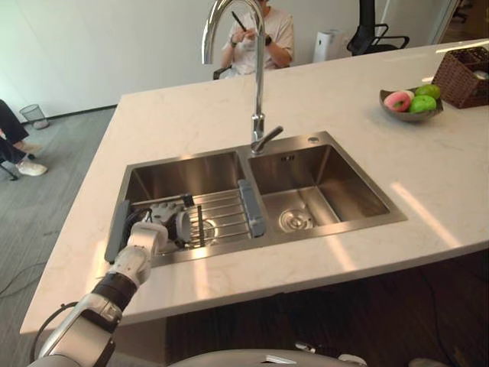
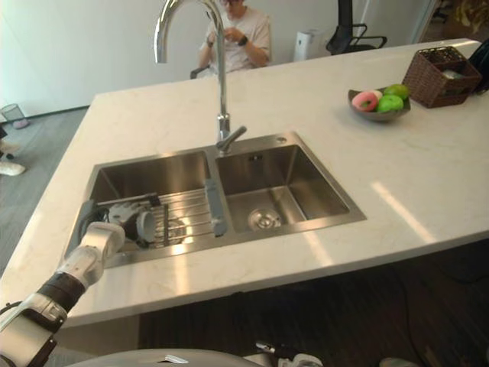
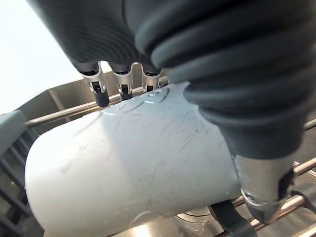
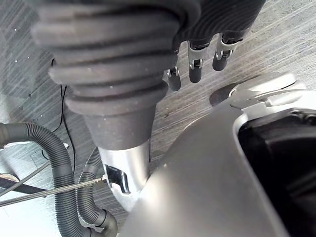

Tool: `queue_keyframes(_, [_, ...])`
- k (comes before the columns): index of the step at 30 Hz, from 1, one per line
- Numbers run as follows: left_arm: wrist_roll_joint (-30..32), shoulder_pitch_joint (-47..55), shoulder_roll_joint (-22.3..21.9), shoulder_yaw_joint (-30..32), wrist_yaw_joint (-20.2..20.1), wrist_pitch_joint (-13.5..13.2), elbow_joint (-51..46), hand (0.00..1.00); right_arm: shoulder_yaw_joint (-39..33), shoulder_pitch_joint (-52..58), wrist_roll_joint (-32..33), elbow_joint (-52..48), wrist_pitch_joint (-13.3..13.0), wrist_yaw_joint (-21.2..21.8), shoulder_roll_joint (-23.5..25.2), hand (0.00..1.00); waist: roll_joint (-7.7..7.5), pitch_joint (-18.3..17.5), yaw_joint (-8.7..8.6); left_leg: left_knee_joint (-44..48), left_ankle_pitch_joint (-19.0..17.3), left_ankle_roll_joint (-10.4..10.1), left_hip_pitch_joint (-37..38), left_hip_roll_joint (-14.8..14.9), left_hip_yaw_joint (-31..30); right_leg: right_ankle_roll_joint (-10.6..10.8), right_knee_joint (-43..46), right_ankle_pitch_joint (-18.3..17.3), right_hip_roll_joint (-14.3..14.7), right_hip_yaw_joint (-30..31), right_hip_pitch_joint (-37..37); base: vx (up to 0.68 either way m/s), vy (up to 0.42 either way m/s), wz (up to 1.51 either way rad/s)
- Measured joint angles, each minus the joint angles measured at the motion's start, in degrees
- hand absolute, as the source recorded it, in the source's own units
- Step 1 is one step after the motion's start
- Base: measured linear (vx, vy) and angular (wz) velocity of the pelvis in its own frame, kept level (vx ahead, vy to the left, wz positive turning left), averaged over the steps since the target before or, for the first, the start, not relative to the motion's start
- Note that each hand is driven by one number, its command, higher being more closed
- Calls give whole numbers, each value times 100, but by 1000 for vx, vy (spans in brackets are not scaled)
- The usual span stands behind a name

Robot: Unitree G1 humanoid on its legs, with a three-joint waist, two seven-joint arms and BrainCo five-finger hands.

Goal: Walk over to the sink, pick up the cup, carry it to the dishwasher, place the cup inside the dishwasher, then close the dishwasher door

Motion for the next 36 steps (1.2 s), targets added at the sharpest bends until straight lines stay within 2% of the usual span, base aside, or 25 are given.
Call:
queue_keyframes(10, [-333, -70, 0, 28, -153, -250, 225, 0, 56, -6, 1, -3, 140, 23, -7, 0, -38, -76, 8, -1, 8, 2, 5, 0, -16, 0, -8, 0, -3, -33, 15, -2, -3, 0])
queue_keyframes(12, [-434, -90, -4, 29, -227, -324, 317, 0, 103, -17, 1, -4, 232, 39, -8, 0, -60, -93, 9, -2, 8, 2, 5, 1, -15, 0, -14, 0, -3, -33, 15, 0, 0, 0])
queue_keyframes(13, [-469, -93, -11, 29, -227, -336, 334, 100, 104, -16, 1, -3, 243, 47, -7, 0, -67, -98, 11, -2, 8, 2, 5, 1, -15, 0, -15, 0, -3, -33, 16, 0, 0, 0])
queue_keyframes(18, [-548, -152, -32, 45, -203, -500, 441, 100, 135, -25, 0, -1, 357, 177, -10, 0, -89, -120, 35, -2, 12, 8, 4, 0, -15, -1, -15, 2, -3, -38, 19, 0, 0, 0])
queue_keyframes(25, [-552, -148, -141, 85, -57, -488, 523, 100, 152, -70, 6, 4, 400, 180, 5, 0, -132, -157, 53, -3, 24, 18, 4, 1, -15, -2, -16, 5, -3, -40, 19, -9, -7, 0])
queue_keyframes(31, [-775, -144, -275, 131, 451, -500, 786, 100, 163, -75, 22, 15, 456, 185, 14, 0, -201, -218, 67, -3, 29, 24, 0, 0, -10, 2, -18, 5, -4, -36, 15, 0, 0, 0])
queue_keyframes(36, [-1233, -141, -275, 133, 941, -735, 982, 100, 162, -80, 74, 49, 434, 196, 12, 0, -203, -220, 75, -4, 30, 26, -6, 0, -6, 5, -30, 5, -4, -37, 14, 0, 0, 0])
